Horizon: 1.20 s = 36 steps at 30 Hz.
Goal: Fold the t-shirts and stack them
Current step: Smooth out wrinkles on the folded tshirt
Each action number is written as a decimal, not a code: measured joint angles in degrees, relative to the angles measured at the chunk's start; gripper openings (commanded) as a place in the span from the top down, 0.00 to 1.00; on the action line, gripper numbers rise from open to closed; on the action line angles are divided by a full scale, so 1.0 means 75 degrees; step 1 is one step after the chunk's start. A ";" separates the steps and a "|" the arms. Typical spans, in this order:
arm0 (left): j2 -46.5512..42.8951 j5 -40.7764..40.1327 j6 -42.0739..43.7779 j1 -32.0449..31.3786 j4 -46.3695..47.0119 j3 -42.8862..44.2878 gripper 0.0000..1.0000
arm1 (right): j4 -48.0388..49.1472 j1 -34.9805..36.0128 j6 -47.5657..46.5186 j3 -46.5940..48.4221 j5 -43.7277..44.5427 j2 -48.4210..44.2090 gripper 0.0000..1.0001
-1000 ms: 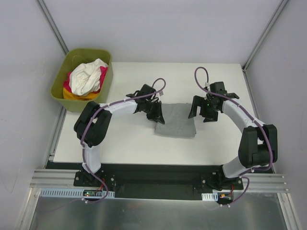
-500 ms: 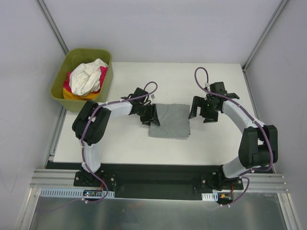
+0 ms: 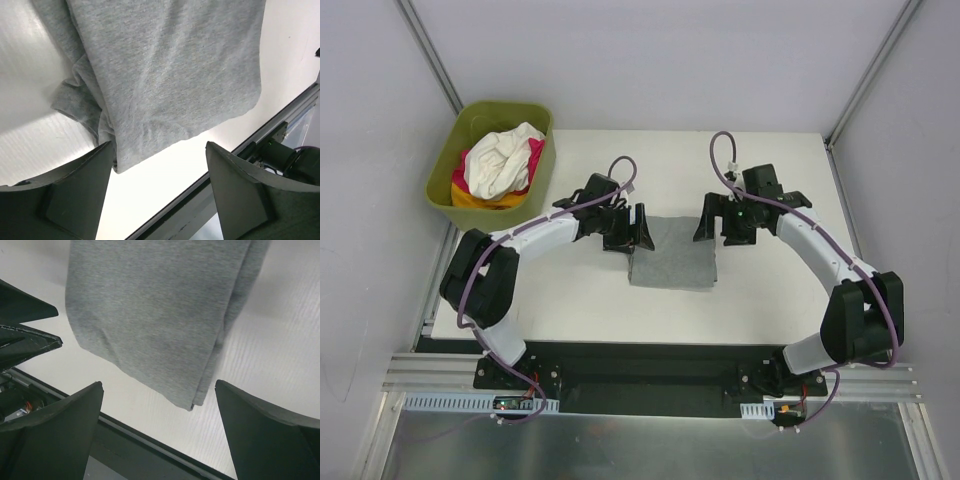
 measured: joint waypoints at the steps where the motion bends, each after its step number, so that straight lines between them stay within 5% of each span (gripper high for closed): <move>1: -0.0114 -0.0134 0.0015 0.0000 -0.0047 0.0000 0.22 | 0.0044 0.0067 0.0026 0.0012 -0.0047 0.0000 0.02; 6: -0.0128 -0.0530 0.0035 0.0017 -0.0376 0.0000 0.21 | 0.0114 0.0251 0.0090 0.0038 -0.0175 0.0006 0.02; 14: 0.0848 -0.0586 -0.0003 0.0017 -0.0650 0.0271 0.36 | 0.0297 0.0452 0.0233 0.0128 -0.0341 0.0358 0.02; 23: 0.1871 -0.0478 -0.0099 0.0017 -0.0662 0.1099 0.74 | 0.0455 0.0697 0.0338 0.0332 -0.0542 0.0778 0.01; 36: 0.2005 0.0149 -0.0414 -0.0026 -0.0044 0.0822 0.76 | 0.0997 0.0758 0.0522 0.0087 -0.1040 0.1515 0.01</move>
